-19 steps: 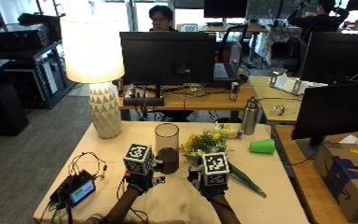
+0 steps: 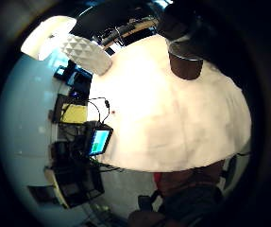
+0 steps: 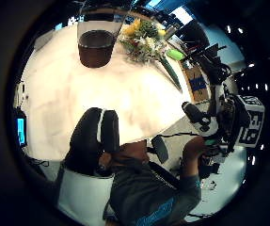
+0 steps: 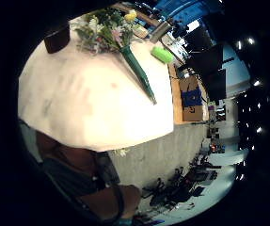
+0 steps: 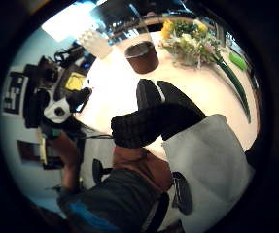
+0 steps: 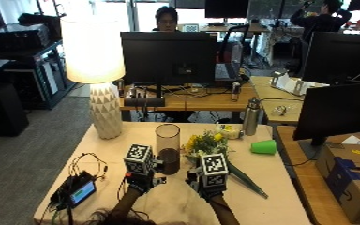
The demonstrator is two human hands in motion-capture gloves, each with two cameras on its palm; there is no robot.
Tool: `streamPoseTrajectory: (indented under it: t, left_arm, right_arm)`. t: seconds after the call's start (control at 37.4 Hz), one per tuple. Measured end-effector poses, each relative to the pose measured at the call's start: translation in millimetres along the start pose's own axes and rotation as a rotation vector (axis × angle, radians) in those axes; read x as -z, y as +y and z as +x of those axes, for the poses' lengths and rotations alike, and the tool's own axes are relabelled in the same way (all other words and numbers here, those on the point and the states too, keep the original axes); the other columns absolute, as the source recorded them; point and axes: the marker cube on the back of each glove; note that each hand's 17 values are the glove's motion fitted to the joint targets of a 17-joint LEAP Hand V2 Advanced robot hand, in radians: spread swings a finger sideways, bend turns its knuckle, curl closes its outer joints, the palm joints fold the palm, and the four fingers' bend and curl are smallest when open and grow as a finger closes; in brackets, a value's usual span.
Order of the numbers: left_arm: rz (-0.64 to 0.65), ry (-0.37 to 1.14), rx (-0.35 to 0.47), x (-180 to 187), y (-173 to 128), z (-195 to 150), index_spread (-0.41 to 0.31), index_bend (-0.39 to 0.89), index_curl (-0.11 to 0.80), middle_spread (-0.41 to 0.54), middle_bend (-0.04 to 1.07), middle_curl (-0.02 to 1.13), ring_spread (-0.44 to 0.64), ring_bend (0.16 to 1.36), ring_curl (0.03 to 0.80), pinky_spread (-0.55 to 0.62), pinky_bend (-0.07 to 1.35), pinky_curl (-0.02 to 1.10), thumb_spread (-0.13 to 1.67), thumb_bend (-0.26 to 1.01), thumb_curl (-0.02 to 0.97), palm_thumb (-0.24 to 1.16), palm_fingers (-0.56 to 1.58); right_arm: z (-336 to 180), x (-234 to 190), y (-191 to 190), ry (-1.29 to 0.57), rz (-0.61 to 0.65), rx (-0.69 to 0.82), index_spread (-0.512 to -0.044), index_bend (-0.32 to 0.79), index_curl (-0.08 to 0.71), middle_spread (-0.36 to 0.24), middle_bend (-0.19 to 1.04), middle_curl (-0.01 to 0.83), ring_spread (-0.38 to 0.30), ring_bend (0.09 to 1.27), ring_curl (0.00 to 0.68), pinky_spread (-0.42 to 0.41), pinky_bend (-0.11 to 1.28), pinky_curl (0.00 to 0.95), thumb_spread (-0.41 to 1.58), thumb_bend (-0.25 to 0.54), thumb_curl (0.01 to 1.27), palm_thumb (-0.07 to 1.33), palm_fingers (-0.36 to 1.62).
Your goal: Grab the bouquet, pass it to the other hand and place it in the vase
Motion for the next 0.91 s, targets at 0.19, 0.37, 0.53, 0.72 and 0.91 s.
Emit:
streamPoseTrajectory:
  t: [0.19, 0.37, 0.53, 0.72, 0.91]
  left_arm:
    - [-0.004, 0.011, 0.004, 5.8, 7.3, 4.5, -0.078, 0.13, 0.197, 0.05, 0.2, 0.27, 0.26, 0.53, 0.236, 0.39, 0.38, 0.25, 1.05, 0.03, 0.242, 0.34, 0.39]
    - [0.011, 0.045, -0.008, 11.0, 11.5, 10.3, -0.078, 0.13, 0.215, 0.054, 0.2, 0.29, 0.27, 0.53, 0.248, 0.4, 0.38, 0.27, 1.07, -0.01, 0.27, 0.36, 0.38]
    - [0.04, 0.068, -0.026, 8.7, 9.2, 12.5, -0.074, 0.13, 0.225, 0.056, 0.2, 0.31, 0.27, 0.54, 0.256, 0.4, 0.39, 0.28, 1.08, -0.02, 0.287, 0.36, 0.37]
    - [0.041, 0.076, -0.014, 4.0, 12.4, 13.6, -0.069, 0.12, 0.233, 0.054, 0.2, 0.33, 0.27, 0.55, 0.264, 0.4, 0.39, 0.3, 1.08, -0.02, 0.302, 0.36, 0.36]
    - [0.05, 0.101, 0.003, 6.3, 17.7, 16.9, -0.068, 0.12, 0.237, 0.056, 0.19, 0.34, 0.27, 0.55, 0.272, 0.4, 0.39, 0.31, 1.08, -0.02, 0.314, 0.35, 0.35]
  right_arm:
    - [0.4, -0.9, -0.6, -0.011, 0.028, 0.015, -0.352, 0.14, 0.208, 0.057, 0.3, 0.249, 0.18, 0.3, 0.188, 0.326, 0.34, 0.246, 1.15, 0.129, 0.22, 0.43, 0.28]
    - [9.3, 0.6, 3.0, -0.022, 0.044, 0.015, -0.35, 0.13, 0.215, 0.058, 0.3, 0.276, 0.184, 0.31, 0.208, 0.331, 0.35, 0.271, 1.18, 0.087, 0.25, 0.43, 0.26]
    - [28.0, 5.0, 12.6, -0.025, 0.033, -0.007, -0.35, 0.13, 0.219, 0.058, 0.3, 0.295, 0.186, 0.32, 0.223, 0.334, 0.35, 0.287, 1.19, 0.055, 0.26, 0.45, 0.25]
    - [74.6, -10.4, 6.4, -0.02, 0.091, -0.066, -0.343, 0.11, 0.211, 0.058, 0.31, 0.312, 0.191, 0.34, 0.236, 0.337, 0.38, 0.309, 1.18, 0.019, 0.28, 0.46, 0.22]
    - [125.3, -36.2, -8.0, -0.04, 0.107, -0.136, -0.337, 0.11, 0.208, 0.059, 0.3, 0.325, 0.198, 0.34, 0.246, 0.339, 0.41, 0.327, 1.17, -0.005, 0.3, 0.49, 0.19]
